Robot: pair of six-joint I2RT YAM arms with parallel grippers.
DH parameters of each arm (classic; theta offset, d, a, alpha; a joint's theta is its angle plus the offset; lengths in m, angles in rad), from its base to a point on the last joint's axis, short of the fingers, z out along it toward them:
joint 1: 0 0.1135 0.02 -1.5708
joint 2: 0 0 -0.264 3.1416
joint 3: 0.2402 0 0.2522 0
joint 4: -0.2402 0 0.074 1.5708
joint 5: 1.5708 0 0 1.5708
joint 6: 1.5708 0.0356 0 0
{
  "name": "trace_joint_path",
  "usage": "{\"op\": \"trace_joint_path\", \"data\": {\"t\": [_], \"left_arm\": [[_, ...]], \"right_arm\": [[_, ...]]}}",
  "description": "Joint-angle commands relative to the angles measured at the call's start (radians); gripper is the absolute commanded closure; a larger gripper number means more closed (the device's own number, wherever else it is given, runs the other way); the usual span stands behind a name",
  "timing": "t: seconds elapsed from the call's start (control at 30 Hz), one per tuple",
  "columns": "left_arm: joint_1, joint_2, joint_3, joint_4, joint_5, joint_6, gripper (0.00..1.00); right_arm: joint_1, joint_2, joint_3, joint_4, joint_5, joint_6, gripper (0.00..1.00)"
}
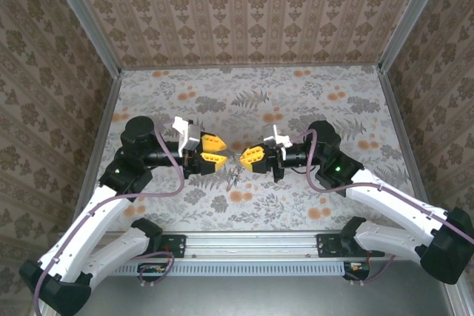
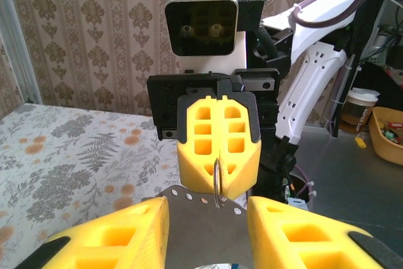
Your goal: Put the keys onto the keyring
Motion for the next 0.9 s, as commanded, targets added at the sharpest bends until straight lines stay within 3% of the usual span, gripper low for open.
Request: {"op": "trace_joint_path", "data": {"t": [0.0,0.37,0.87], "left_arm": [[0.007,-0.009,-0.013,0.080,0.061,-0.059,0.64],[-0.017,-0.003,-0.026,0.185,0.091,-0.122,0.67],[-0.082,0.074,0.003,0.253,0.051,-0.105,0.69]], "right_arm": [[-0.004,-0.039,-0.027,0.185,0.024,0.079,1.00],[-0.003,-0.021,-0.075,0.375,0.042,0.185,1.00],[0.002,-0.003,-0.083,0.407,0.032,0.202,1.00]]}}
